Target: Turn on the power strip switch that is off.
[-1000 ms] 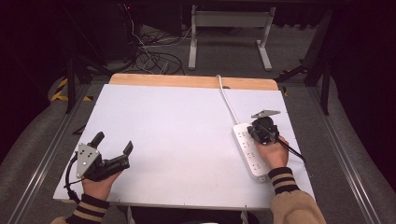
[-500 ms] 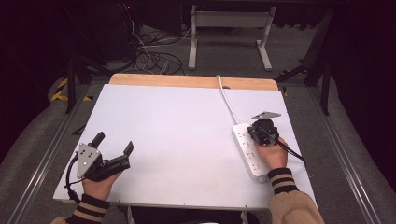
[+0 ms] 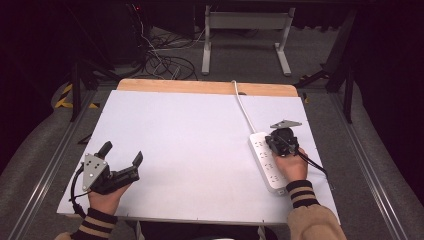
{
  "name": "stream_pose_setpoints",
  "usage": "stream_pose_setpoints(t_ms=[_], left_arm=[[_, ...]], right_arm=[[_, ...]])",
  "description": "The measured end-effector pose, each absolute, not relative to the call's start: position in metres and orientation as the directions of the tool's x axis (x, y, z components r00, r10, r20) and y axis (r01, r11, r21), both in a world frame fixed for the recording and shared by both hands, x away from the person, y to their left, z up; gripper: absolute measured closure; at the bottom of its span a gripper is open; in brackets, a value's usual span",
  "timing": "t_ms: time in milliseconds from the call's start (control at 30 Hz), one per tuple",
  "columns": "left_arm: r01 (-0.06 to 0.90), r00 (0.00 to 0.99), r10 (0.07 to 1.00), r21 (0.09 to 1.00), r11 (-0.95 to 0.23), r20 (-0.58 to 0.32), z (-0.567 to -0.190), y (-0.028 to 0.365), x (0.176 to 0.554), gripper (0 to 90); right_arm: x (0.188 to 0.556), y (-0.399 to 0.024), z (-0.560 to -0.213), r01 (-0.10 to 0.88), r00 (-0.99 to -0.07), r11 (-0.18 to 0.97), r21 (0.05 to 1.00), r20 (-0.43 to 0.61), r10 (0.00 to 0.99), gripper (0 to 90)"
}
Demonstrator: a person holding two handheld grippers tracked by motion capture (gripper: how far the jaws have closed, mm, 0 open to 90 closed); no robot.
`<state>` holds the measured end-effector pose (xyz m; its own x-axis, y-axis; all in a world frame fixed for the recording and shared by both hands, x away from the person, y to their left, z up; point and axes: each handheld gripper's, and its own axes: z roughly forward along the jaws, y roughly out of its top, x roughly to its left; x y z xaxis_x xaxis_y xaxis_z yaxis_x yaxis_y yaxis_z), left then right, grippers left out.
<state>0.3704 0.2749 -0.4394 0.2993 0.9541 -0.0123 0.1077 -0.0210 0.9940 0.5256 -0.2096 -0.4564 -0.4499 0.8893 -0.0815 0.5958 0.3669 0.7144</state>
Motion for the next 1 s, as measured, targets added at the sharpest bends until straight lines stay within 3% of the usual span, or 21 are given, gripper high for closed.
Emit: stream_pose_setpoints(t_ms=[1000], left_arm=[[0.11, 0.303, 0.953, 0.994, -0.021, -0.014, -0.4394, 0.2749, 0.37, 1.1]], right_arm=[[0.5206, -0.2049, -0.4614, 0.564, -0.441, 0.391, 0.728, -0.134, 0.887, 90.0]])
